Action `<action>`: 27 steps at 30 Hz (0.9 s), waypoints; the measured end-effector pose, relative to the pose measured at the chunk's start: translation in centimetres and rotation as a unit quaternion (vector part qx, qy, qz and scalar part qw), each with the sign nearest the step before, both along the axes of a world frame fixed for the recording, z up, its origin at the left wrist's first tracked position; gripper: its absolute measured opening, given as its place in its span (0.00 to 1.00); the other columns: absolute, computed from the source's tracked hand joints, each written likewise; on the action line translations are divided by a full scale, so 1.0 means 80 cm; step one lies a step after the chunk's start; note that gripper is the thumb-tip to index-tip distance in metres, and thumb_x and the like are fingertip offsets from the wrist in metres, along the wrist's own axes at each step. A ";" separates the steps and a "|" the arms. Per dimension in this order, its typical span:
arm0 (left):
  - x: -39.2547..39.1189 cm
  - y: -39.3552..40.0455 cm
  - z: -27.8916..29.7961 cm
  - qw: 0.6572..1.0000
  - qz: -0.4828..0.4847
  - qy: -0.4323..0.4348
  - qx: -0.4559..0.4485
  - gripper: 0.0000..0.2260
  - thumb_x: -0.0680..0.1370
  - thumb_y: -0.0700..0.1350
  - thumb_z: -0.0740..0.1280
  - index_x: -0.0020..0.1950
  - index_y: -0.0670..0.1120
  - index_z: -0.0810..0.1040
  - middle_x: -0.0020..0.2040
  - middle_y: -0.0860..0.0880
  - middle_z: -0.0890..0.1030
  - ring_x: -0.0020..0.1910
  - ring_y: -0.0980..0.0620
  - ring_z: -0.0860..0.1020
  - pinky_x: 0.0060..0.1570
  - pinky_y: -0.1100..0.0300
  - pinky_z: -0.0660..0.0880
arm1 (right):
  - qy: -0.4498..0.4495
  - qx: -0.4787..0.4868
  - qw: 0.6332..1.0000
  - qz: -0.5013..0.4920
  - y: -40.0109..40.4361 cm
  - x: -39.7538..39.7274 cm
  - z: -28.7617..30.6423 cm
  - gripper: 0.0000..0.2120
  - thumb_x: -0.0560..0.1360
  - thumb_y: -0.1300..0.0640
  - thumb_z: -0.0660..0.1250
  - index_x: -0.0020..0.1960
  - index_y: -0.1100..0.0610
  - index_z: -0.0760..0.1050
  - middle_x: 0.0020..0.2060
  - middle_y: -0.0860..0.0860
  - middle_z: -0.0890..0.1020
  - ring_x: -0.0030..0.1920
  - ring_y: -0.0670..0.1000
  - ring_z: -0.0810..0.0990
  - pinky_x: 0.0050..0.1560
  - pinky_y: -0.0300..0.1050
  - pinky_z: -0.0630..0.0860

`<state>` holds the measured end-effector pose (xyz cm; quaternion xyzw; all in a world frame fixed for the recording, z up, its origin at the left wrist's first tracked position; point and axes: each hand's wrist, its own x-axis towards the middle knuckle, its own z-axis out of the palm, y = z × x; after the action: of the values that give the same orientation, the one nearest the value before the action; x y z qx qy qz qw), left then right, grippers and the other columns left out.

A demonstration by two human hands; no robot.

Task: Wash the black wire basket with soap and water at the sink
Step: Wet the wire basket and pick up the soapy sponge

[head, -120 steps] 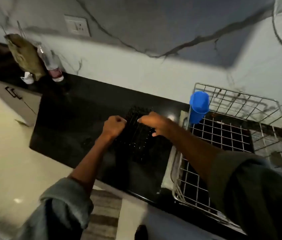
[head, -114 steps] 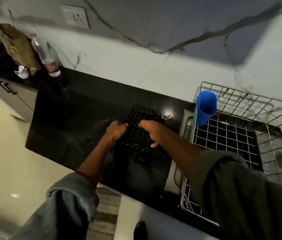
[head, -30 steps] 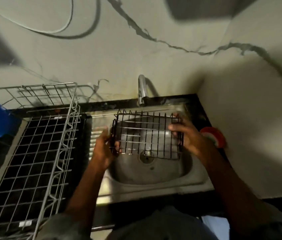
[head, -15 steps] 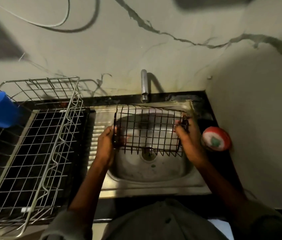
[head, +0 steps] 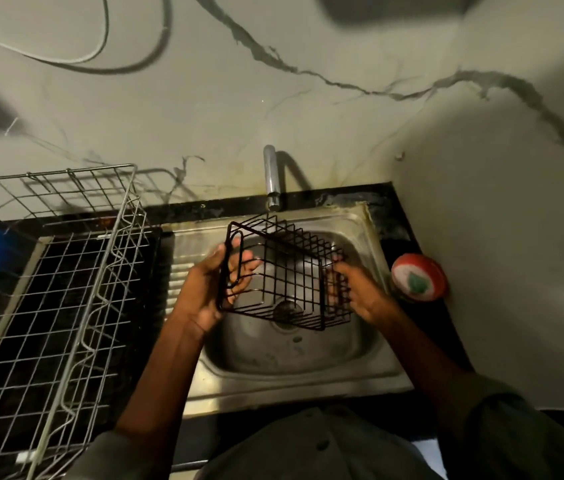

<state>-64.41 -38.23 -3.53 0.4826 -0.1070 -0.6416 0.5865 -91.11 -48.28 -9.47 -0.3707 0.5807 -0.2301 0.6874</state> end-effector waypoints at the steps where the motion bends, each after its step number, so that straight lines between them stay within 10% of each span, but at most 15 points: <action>1: -0.008 -0.005 0.004 1.000 -0.016 -0.002 -0.013 0.13 0.87 0.49 0.56 0.60 0.47 0.79 0.46 0.43 0.87 0.43 0.48 0.88 0.32 0.61 0.83 | 0.008 -0.011 1.000 0.002 0.001 0.001 0.002 0.13 0.80 0.52 0.65 0.63 0.52 0.79 0.49 0.54 0.84 0.46 0.54 0.83 0.50 0.51 0.80; 4: -0.034 -0.018 0.020 0.996 -0.075 -0.030 -0.038 0.13 0.85 0.50 0.59 0.61 0.47 0.80 0.50 0.37 0.87 0.43 0.44 0.87 0.36 0.58 0.83 | 0.046 -0.037 0.998 -0.007 0.002 0.005 0.008 0.12 0.82 0.56 0.62 0.64 0.53 0.77 0.53 0.54 0.84 0.51 0.55 0.82 0.57 0.53 0.77; 8: -0.066 -0.032 0.018 0.993 -0.091 -0.075 0.019 0.23 0.82 0.55 0.65 0.67 0.40 0.79 0.55 0.34 0.85 0.45 0.43 0.85 0.43 0.54 0.83 | 0.116 -0.127 0.985 -0.023 0.002 -0.001 0.014 0.07 0.79 0.58 0.66 0.50 0.51 0.82 0.50 0.57 0.86 0.44 0.52 0.83 0.38 0.39 0.76; 13: -0.060 -0.028 -0.010 0.997 -0.013 0.007 0.077 0.29 0.81 0.67 0.62 0.70 0.46 0.80 0.55 0.37 0.84 0.52 0.39 0.83 0.60 0.39 0.78 | 0.196 -0.227 0.954 0.003 -0.016 -0.019 -0.002 0.11 0.65 0.50 0.69 0.39 0.33 0.81 0.39 0.47 0.86 0.43 0.52 0.83 0.50 0.52 0.80; 18: -0.051 -0.032 -0.029 0.993 0.029 0.079 0.086 0.33 0.80 0.71 0.58 0.68 0.45 0.81 0.55 0.36 0.85 0.57 0.35 0.82 0.68 0.31 0.72 | 0.269 -0.256 0.928 0.035 -0.021 -0.015 0.022 0.12 0.72 0.63 0.71 0.40 0.46 0.82 0.42 0.48 0.86 0.46 0.53 0.85 0.55 0.53 0.82; 21: -0.057 -0.042 -0.032 0.993 0.010 0.059 0.101 0.35 0.80 0.73 0.55 0.54 0.44 0.87 0.54 0.37 0.85 0.55 0.36 0.83 0.64 0.34 0.76 | 0.339 -0.262 0.903 0.021 -0.025 -0.033 0.033 0.09 0.75 0.62 0.67 0.49 0.51 0.84 0.50 0.52 0.86 0.53 0.56 0.84 0.54 0.45 0.76; 27: -0.076 -0.059 -0.037 0.991 -0.038 0.048 0.116 0.38 0.80 0.73 0.54 0.62 0.42 0.84 0.60 0.36 0.82 0.53 0.37 0.84 0.50 0.40 0.84 | 0.446 -0.262 0.853 -0.065 -0.019 -0.089 0.046 0.09 0.77 0.55 0.66 0.52 0.48 0.84 0.51 0.51 0.86 0.52 0.55 0.83 0.56 0.49 0.79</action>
<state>-70.45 -42.98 -6.52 0.5118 -0.0222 -0.6939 0.5061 -98.20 -49.77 -5.80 -0.5611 0.7661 -0.2275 0.2157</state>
